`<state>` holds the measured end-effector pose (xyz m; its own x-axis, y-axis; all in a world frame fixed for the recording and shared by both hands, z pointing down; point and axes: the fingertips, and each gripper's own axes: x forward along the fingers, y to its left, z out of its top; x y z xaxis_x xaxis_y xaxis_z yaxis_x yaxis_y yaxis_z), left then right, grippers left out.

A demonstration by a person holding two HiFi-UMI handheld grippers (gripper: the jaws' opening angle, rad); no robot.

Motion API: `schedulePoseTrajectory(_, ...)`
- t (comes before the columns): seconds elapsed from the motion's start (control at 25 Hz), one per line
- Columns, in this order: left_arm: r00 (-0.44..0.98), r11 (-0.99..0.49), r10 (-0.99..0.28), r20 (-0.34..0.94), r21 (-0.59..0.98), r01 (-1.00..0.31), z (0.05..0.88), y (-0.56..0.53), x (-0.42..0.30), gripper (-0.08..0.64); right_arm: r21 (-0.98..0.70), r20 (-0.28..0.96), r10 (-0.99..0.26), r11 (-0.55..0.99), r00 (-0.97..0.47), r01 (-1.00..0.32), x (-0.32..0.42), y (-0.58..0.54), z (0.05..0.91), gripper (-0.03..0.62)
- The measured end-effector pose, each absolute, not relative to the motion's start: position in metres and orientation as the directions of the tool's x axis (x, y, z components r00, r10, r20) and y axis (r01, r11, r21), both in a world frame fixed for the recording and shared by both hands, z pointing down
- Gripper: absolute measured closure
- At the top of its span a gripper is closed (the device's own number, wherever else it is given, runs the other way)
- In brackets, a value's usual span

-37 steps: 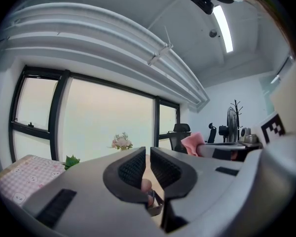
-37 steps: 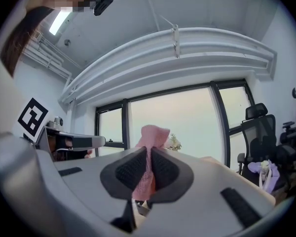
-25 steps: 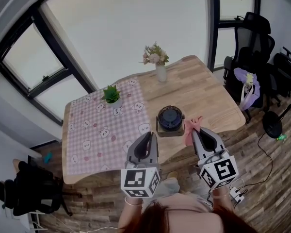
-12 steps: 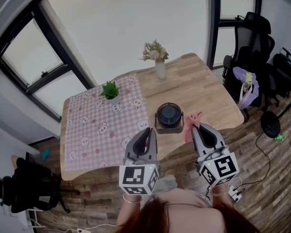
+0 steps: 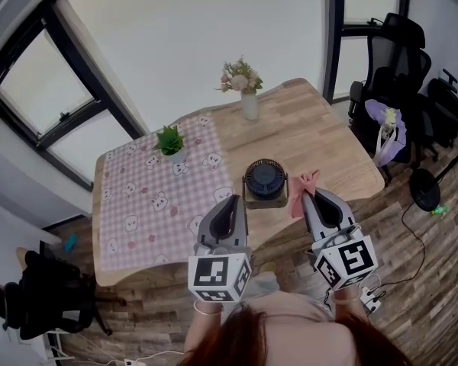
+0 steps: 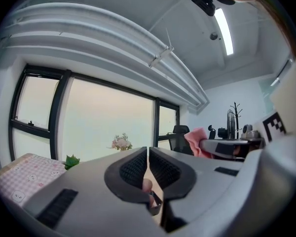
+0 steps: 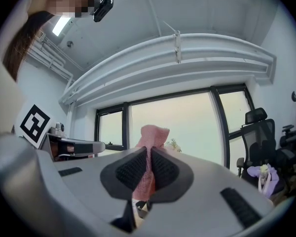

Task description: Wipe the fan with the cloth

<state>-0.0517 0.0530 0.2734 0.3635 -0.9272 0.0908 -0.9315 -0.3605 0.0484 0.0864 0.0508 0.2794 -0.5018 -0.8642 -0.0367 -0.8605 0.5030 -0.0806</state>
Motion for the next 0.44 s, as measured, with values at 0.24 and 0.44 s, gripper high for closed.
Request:
schedulePoseTrajectory(0.24, 0.383, -0.378, -0.918, 0.100, 0.063, -0.924, 0.279, 0.037, -0.053, 0.541, -0.097, -0.040, -0.861, 0.508, -0.507, -0.856, 0.081, 0.036, 0.281, 0.569)
schedulePoseTrajectory(0.44, 0.400, -0.395, -0.909, 0.116, 0.067, -0.916, 0.283, 0.019, -0.058, 0.541, -0.114, -0.032, -0.864, 0.502, -0.502, -0.857, 0.075, 0.019, 0.286, 0.569)
